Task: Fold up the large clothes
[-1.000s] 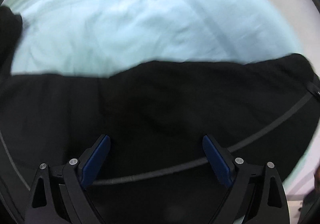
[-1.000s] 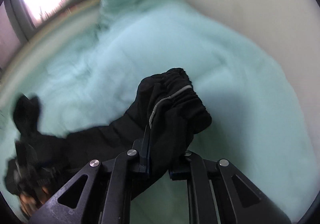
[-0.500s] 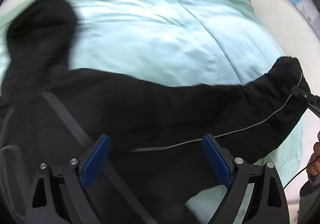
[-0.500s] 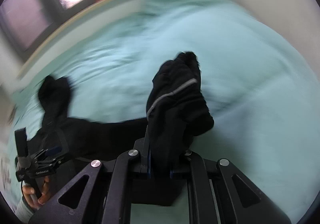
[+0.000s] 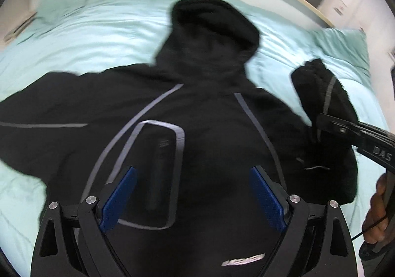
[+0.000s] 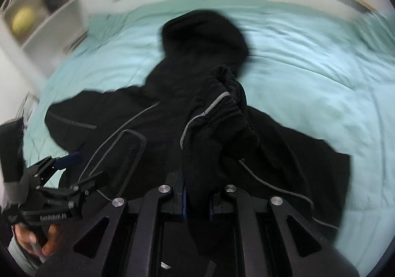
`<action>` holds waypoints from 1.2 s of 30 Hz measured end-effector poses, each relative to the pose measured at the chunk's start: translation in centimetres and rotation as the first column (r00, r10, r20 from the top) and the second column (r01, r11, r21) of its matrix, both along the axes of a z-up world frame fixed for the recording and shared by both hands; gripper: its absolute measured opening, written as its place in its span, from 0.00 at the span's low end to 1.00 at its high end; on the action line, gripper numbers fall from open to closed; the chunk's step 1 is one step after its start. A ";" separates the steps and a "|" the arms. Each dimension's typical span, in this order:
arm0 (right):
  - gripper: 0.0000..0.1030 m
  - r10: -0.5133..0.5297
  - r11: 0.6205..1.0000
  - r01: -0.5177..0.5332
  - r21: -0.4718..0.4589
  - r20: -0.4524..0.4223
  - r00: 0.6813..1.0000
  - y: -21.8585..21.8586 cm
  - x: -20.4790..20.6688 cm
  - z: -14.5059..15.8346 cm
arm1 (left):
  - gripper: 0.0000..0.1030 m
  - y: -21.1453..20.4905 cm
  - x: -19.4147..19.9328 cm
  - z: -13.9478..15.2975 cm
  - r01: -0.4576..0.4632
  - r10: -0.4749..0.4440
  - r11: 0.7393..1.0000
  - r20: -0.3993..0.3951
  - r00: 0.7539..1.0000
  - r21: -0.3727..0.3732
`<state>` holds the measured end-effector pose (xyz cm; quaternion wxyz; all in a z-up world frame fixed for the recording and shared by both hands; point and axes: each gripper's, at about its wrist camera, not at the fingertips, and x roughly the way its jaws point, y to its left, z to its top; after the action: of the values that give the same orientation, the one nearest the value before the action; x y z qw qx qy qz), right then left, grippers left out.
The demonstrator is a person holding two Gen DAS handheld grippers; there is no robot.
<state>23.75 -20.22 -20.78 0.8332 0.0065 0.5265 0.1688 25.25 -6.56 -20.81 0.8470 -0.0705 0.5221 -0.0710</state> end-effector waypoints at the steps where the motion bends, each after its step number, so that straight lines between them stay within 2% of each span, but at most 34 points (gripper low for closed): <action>1: 0.13 0.019 1.000 -0.019 -0.006 -0.006 1.000 1.2 0.4 -0.6 | 0.90 1.4 -0.2 -0.2 -0.011 0.011 1.000 -0.003 1.000 -0.003; 5: 0.13 0.107 0.993 -0.110 -0.037 -0.057 0.993 8.8 2.6 -3.5 | 0.90 5.1 -0.7 -1.0 -0.056 0.056 0.998 -0.007 0.998 0.011; 10: 0.14 0.173 0.981 -0.183 -0.058 -0.142 0.975 14.9 4.3 -8.1 | 0.90 8.9 -0.9 -2.1 -0.110 0.110 0.994 -0.020 0.994 0.007; 11: 0.14 0.180 0.978 -0.195 -0.070 -0.174 0.968 16.2 4.7 -9.8 | 0.90 9.6 -0.8 -2.5 -0.122 0.123 0.992 -0.027 0.992 0.008; 14: 0.26 0.185 0.973 -0.211 -0.094 -0.229 0.956 18.3 4.9 -13.3 | 0.90 10.9 -0.9 -3.1 -0.144 0.144 0.990 -0.039 0.989 0.016; 16: 0.36 0.190 0.974 -0.215 -0.071 -0.258 0.947 18.8 5.3 -14.8 | 0.90 11.8 -0.9 -3.7 -0.154 0.155 0.988 -0.048 0.987 0.014; 18: 0.60 0.217 0.973 -0.229 -0.013 -0.267 0.939 18.9 5.4 -15.0 | 0.90 12.6 -0.9 -4.1 -0.163 0.164 0.987 -0.052 0.985 0.014; 19: 0.64 0.231 0.971 -0.238 0.004 -0.268 0.935 18.9 5.3 -14.9 | 0.90 12.9 -0.7 -4.2 -0.165 0.165 0.986 -0.047 0.985 0.015; 22: 0.66 0.272 0.962 -0.256 0.095 -0.254 0.928 17.3 4.6 -12.3 | 0.90 13.2 -0.4 -4.3 -0.156 0.156 0.988 -0.044 0.987 0.004; 25: 0.66 0.241 0.966 -0.216 0.144 -0.184 0.953 13.5 3.4 -8.4 | 0.90 12.6 1.0 -4.7 -0.101 0.097 0.991 -0.052 0.994 -0.084; 29: 0.66 0.135 0.987 -0.119 0.108 -0.157 0.978 7.3 2.1 -6.2 | 0.90 11.1 3.8 -5.7 -0.023 0.010 0.974 -0.059 0.998 -0.226; 32: 0.66 0.030 0.998 -0.020 0.060 -0.175 0.984 2.2 0.7 -5.6 | 0.90 9.6 6.0 -7.1 0.001 -0.032 0.953 -0.099 0.995 -0.303; 34: 0.66 -0.040 0.998 0.049 0.038 -0.191 0.981 -1.1 -0.4 -5.7 | 0.89 8.7 7.1 -7.7 0.006 -0.047 0.946 -0.119 0.992 -0.325; 36: 0.66 -0.090 0.995 0.096 0.022 -0.199 0.976 -3.9 -1.5 -5.8 | 0.53 7.8 8.4 -8.6 0.009 -0.057 0.947 -0.138 0.989 -0.320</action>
<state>22.30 -24.09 -26.61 0.7834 0.0611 0.6033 0.1366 33.66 1.23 -29.42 0.7827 -0.2027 0.5653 -0.1633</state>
